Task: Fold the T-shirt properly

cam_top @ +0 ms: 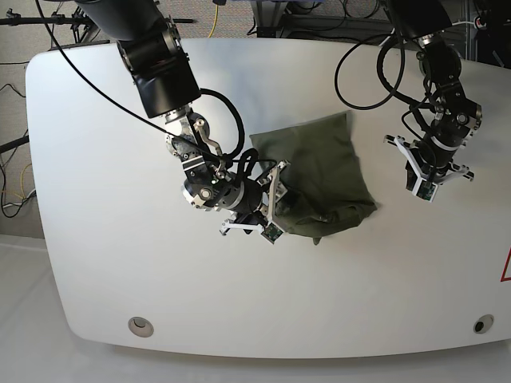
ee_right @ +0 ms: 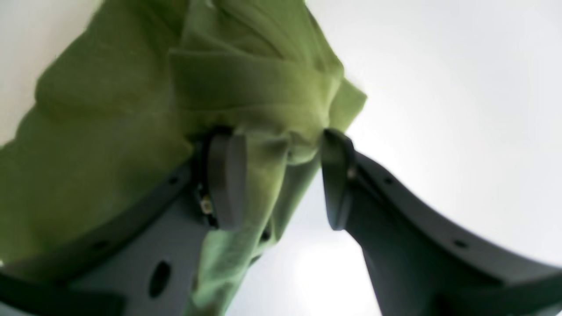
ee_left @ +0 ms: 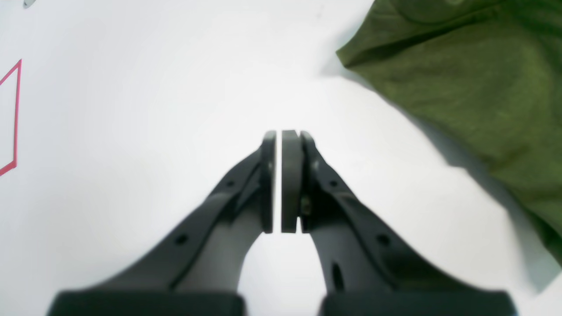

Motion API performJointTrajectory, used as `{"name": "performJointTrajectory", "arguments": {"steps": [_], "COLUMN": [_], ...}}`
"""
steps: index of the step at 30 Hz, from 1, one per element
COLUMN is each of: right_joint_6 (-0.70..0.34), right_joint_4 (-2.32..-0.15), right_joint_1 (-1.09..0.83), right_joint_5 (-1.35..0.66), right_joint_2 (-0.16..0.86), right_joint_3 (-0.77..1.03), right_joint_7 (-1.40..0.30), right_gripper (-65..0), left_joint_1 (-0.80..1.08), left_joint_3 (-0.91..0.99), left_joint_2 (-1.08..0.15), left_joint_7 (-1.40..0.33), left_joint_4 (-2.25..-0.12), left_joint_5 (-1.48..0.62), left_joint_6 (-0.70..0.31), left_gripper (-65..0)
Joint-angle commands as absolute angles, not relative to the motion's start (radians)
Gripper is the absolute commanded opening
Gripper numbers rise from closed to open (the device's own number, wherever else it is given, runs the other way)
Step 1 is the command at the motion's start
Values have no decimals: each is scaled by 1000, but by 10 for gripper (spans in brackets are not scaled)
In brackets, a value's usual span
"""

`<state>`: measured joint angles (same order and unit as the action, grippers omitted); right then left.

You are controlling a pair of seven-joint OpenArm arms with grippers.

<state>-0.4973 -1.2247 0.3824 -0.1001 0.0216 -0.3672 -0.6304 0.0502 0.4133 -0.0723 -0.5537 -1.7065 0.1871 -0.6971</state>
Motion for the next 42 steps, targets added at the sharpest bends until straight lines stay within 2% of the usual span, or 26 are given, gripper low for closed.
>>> {"name": "performJointTrajectory", "arguments": {"steps": [1,24,42], "right_joint_6": [-495,-495,-503], "right_joint_4": [-1241,-1251,-1481], "right_joint_1": [432,510,418], "right_joint_5": [-110,-117,-117], "right_joint_2": [8,5,-67], "right_joint_3": [-364,-363,-394], "right_joint_7": [-602,-605,-711], "right_gripper": [-387,-387,-387], "left_joint_1": [38,58,58], "left_joint_3": [414,415,412], "left_joint_2": [-79,-79,-79], "left_joint_7": [-533,-533,-533], "left_joint_4": [-1725,-1725,-1724], "left_joint_5": [177,177,177], "left_joint_6": [-694,-694,-694], "left_gripper": [-650,-650,-650]}}
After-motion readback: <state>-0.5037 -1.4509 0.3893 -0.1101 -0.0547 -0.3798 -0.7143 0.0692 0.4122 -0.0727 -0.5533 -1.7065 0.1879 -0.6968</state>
